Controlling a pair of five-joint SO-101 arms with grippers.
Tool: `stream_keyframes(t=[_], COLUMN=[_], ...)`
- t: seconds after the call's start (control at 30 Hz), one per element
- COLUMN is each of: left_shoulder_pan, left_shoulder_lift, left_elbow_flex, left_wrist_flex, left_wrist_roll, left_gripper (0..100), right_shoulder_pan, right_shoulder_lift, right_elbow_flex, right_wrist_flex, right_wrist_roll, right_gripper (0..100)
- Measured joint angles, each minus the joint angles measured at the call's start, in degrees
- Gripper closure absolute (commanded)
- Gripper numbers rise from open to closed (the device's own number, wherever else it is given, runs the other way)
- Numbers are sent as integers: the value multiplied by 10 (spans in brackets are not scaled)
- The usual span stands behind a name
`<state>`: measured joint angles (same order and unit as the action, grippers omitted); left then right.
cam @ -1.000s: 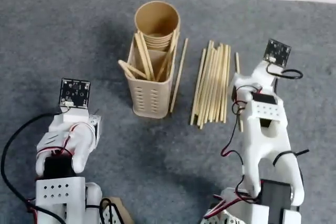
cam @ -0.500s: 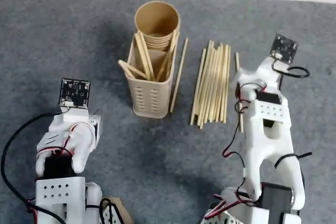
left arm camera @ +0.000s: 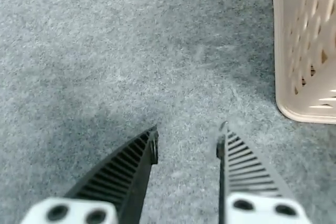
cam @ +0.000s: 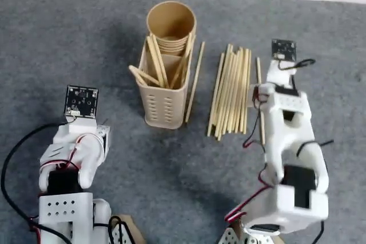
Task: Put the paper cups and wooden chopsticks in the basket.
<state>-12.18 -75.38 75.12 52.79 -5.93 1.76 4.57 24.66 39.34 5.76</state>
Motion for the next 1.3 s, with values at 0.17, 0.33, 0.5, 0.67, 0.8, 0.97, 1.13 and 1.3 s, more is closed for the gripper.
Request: stream_keyframes(t=[0.17, 0.33, 0.5, 0.67, 0.8, 0.97, 1.13, 1.3], left_shoulder_pan=[0, 0, 0, 0, 0, 0, 0, 0], left_shoulder_lift=[0, 0, 0, 0, 0, 0, 0, 0], left_elbow_flex=[0, 0, 0, 0, 0, 0, 0, 0], left_wrist_flex=[0, 0, 0, 0, 0, 0, 0, 0], left_wrist_roll=[0, 0, 0, 0, 0, 0, 0, 0], left_gripper=[794, 794, 794, 794, 794, 794, 794, 794], right_shoulder_pan=[-25, -36, -35, -52, -72, -109, -163, -222], right_shoulder_lift=[8, 15, 32, 33, 33, 33, 33, 35], right_elbow_flex=[-49, -54, -54, -54, -54, -54, -54, -54], right_wrist_flex=[33, 37, 40, 49, 53, 53, 53, 53], right_wrist_roll=[22, 37, 48, 48, 4, -93, -167, -192], right_gripper=[852, 852, 852, 852, 852, 852, 852, 852])
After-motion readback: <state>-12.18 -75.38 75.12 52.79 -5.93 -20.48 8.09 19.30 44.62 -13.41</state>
